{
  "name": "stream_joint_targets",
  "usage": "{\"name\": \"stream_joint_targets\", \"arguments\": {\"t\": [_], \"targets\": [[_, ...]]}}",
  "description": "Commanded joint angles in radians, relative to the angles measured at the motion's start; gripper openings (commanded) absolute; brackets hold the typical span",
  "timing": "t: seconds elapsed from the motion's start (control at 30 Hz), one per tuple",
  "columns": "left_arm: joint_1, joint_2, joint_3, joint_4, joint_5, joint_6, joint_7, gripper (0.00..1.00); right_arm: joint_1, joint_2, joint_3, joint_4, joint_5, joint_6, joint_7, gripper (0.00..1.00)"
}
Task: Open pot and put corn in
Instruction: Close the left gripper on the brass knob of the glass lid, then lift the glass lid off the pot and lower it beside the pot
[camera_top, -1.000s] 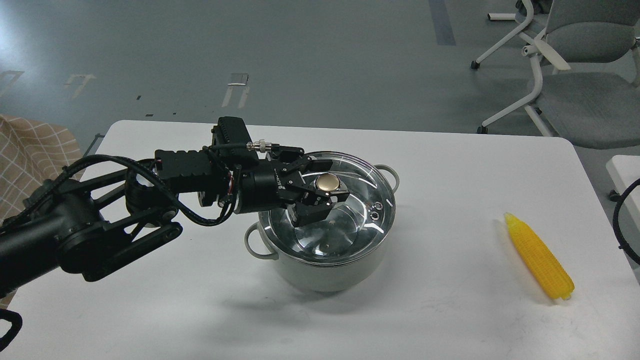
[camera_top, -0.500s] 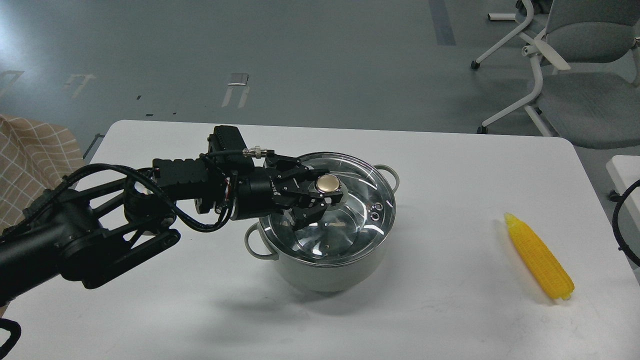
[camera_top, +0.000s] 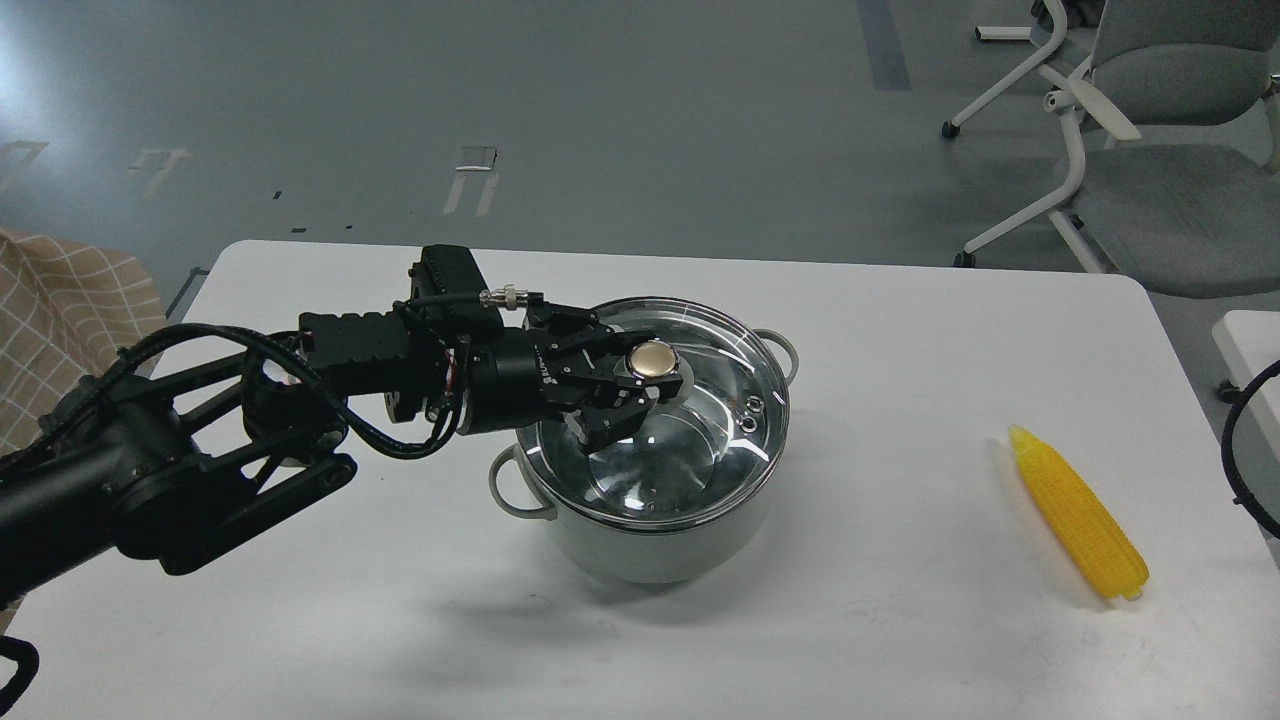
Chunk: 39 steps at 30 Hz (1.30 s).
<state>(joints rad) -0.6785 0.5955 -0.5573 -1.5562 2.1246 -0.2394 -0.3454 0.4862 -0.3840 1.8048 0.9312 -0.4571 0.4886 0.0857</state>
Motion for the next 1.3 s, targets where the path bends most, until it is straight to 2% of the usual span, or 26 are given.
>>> {"name": "stream_joint_targets", "arguments": {"t": [0.0, 0.13, 0.3, 0.47, 0.57, 0.73, 0.77, 0.93, 1.27], "targets": [[-0.009, 0.038, -0.033, -0.06, -0.006, -0.012, -0.001, 0.27, -0.003, -0.001, 0.001, -0.002, 0.0, 0.0, -0.001, 1.0], [-0.016, 0.13, -0.045, -0.107, -0.012, -0.015, -0.01, 0.27, -0.006, 0.0, -0.001, -0.002, 0.0, 0.0, -0.001, 1.0], [-0.013, 0.351, -0.092, -0.13, -0.124, -0.012, -0.03, 0.28, -0.008, 0.007, -0.001, -0.002, 0.0, 0.0, 0.0, 1.0], [0.011, 0.571, -0.072, -0.11, -0.218, 0.008, -0.049, 0.28, -0.011, 0.008, -0.001, -0.002, 0.0, 0.0, 0.0, 1.0], [0.08, 0.634, -0.07, -0.052, -0.244, 0.067, -0.055, 0.28, -0.02, 0.008, -0.001, 0.0, 0.0, 0.0, 0.0, 1.0], [0.151, 0.644, -0.047, 0.126, -0.311, 0.111, -0.058, 0.28, -0.02, 0.01, -0.002, 0.001, 0.0, 0.0, 0.0, 1.0], [0.151, 0.644, -0.047, 0.127, -0.311, 0.111, -0.058, 0.28, -0.02, 0.01, -0.002, 0.001, 0.0, 0.0, 0.0, 1.0], [0.258, 0.623, -0.009, 0.195, -0.328, 0.233, -0.055, 0.28, -0.018, 0.014, -0.004, 0.003, 0.0, 0.0, -0.001, 1.0], [0.336, 0.506, 0.004, 0.326, -0.33, 0.316, -0.058, 0.28, -0.027, 0.013, -0.004, 0.001, 0.0, 0.0, -0.001, 1.0]]}}
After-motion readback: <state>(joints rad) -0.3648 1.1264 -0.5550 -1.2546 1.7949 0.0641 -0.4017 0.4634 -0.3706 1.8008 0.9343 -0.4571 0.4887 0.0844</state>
